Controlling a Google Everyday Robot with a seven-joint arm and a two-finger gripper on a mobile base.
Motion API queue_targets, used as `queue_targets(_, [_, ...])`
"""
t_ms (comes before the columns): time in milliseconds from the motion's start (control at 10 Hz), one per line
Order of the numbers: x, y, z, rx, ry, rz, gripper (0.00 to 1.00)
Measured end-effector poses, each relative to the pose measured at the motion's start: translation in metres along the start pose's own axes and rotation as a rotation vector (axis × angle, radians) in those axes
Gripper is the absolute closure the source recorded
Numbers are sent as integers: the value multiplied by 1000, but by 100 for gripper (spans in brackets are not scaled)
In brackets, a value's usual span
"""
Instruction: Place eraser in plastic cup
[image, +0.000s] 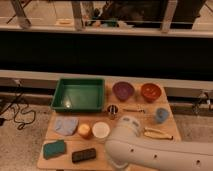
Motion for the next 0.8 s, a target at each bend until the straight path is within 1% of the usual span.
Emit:
queue_targets(100, [-12, 0, 11, -13, -5, -22, 20])
queue_targets(200, [-30, -1, 31, -35, -8, -59, 20])
queue_targets(300, [-40, -3, 43, -49, -9, -75, 20])
queue_targets(400, [-53, -10, 55, -65, -13, -76, 20])
queue_targets(500, [-65, -18, 63, -79, -11, -67, 20])
queue_targets(600, [-77, -25, 67, -86, -10, -60, 20])
queue_targets(800, [-97, -40, 67, -82, -10, -56, 20])
